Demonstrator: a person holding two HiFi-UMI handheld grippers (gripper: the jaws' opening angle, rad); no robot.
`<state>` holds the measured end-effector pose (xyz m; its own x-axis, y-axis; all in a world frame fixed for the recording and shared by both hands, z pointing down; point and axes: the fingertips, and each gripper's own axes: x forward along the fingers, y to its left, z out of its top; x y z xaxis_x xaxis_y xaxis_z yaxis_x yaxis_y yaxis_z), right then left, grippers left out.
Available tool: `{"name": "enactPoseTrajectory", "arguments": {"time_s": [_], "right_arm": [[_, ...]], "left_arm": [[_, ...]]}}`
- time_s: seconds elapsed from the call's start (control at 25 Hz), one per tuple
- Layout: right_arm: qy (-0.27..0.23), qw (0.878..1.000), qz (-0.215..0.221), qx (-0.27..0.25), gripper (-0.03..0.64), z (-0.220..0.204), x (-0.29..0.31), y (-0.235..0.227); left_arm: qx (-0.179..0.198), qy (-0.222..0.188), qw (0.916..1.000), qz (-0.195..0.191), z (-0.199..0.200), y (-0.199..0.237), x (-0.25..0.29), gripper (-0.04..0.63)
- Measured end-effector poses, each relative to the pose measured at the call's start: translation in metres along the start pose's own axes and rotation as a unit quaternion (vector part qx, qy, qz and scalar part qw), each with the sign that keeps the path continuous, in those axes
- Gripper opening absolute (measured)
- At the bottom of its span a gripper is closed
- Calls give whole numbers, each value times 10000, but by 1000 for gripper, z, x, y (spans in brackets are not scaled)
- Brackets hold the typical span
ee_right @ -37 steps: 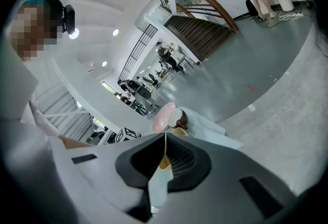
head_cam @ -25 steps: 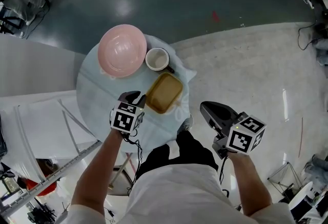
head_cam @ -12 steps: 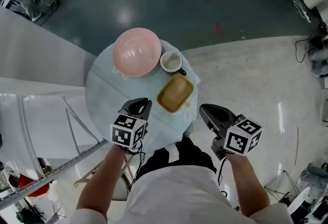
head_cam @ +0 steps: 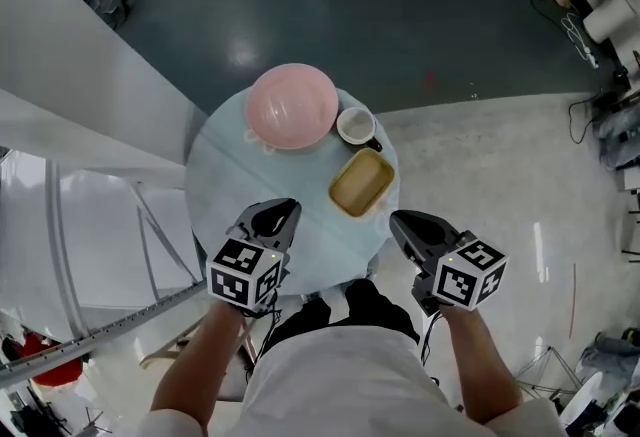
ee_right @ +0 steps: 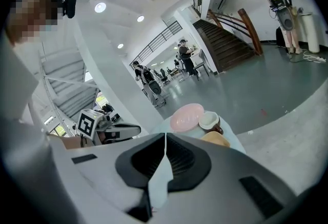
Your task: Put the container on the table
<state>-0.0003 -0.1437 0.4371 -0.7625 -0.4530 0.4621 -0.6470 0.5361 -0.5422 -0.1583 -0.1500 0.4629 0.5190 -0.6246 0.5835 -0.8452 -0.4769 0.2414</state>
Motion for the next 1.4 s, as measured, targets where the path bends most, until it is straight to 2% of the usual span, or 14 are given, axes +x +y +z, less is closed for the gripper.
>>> {"name": "enactPoseTrajectory", "arguments": {"time_s": [0.28, 0.68, 1.12, 1.4], "right_arm": [[-72, 9997, 0, -245, 26, -4, 3, 37], [-38, 9973, 150, -712, 26, -11, 10, 78], [-1, 9881, 303, -1507, 26, -5, 14, 108], [-24, 9845, 374, -1716, 25, 1, 15, 114]], "left_arm": [[-1, -275, 9996, -92, -2, 2, -42, 32], [-76, -427, 9990, -107, -13, 4, -80, 28], [-98, -632, 9978, -153, -3, 1, -96, 23], [-17, -740, 9971, -182, 8, -6, -98, 23]]}}
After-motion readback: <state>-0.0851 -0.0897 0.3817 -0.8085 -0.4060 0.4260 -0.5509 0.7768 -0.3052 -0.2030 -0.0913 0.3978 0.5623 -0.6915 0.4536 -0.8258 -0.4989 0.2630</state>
